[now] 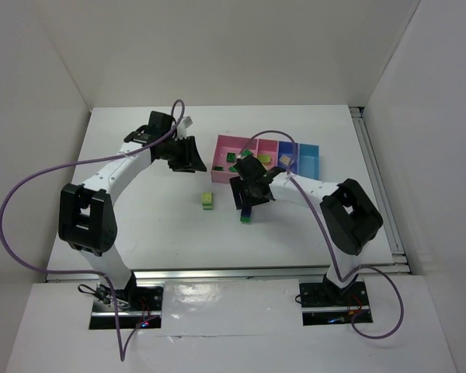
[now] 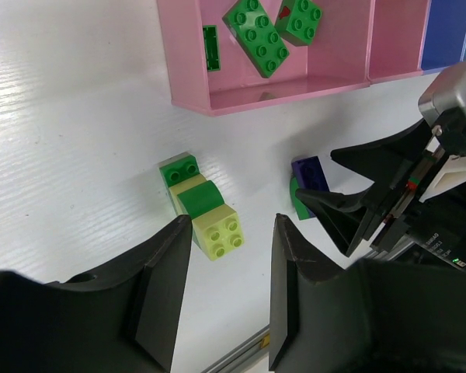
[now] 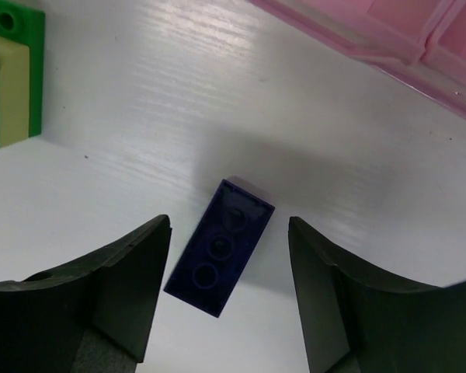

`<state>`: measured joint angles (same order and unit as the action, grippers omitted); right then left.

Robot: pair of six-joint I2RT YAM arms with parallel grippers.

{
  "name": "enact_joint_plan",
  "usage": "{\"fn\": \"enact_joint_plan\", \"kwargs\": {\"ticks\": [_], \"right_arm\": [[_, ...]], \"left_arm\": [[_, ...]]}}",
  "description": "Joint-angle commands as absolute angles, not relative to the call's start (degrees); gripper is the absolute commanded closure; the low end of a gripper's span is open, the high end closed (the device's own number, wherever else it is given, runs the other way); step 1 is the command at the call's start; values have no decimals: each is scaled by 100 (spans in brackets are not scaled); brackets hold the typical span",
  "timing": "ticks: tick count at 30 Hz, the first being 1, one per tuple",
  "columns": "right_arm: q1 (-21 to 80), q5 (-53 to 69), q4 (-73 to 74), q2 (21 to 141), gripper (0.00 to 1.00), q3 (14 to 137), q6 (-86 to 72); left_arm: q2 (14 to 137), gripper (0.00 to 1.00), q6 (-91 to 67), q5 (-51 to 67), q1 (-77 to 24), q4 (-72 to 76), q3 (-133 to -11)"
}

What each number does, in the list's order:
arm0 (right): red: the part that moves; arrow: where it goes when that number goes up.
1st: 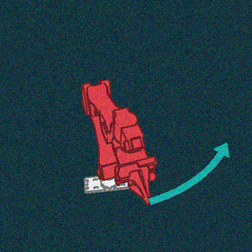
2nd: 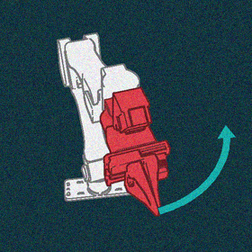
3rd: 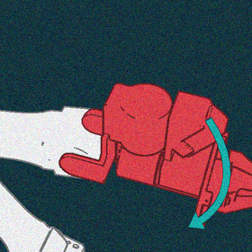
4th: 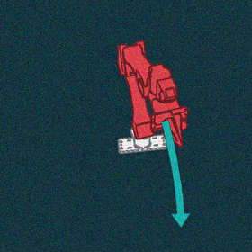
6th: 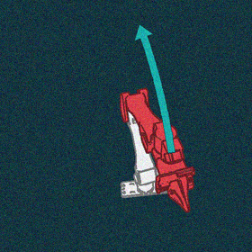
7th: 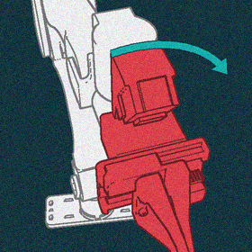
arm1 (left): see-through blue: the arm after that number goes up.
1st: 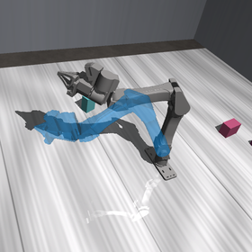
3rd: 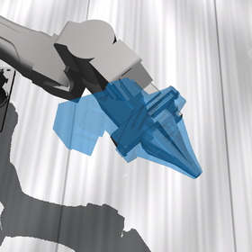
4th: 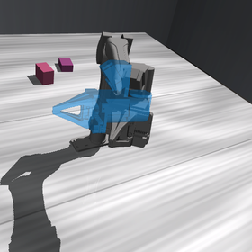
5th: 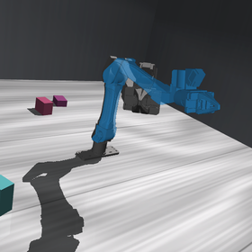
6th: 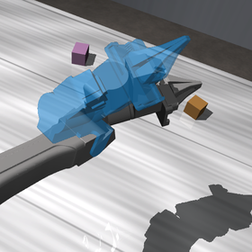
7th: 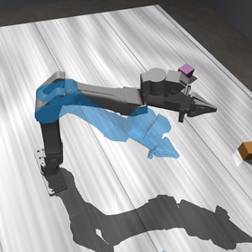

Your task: Sort the legos into containers by color

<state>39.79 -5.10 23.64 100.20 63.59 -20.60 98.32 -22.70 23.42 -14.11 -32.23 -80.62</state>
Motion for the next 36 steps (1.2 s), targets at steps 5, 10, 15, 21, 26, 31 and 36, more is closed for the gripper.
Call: {"fn": "enact_joint_plan", "kwargs": {"ticks": [5,10,15,21,26,31,36], "right_arm": [[4061,-686,3418,10423,32,7206,-2785],[4061,-606,3919,10547,32,7383,-3312],[4061,-606,3999,10547,40,7383,-3664],[4061,-686,4017,10652,52,7436,-3735],[4061,-790,4069,10652,66,7558,-3674],[4166,-1081,4132,10163,78,7682,-3315],[4044,-91,2815,8642,78,6955,-2262]], "left_arm": [[9756,50,-2294,2408,-1397,-3270,-8235],[9756,50,-2294,2460,-1397,-3270,-8235],[9756,50,-2294,2461,-1397,-3270,-8235],[9756,50,-2294,2461,-1450,-3270,-8183],[9756,50,-2294,2513,-1450,-3270,-8130],[9703,50,-2198,2698,-1450,-3270,-8130],[9449,37,-1662,3940,-1371,-2989,-7718]]}}
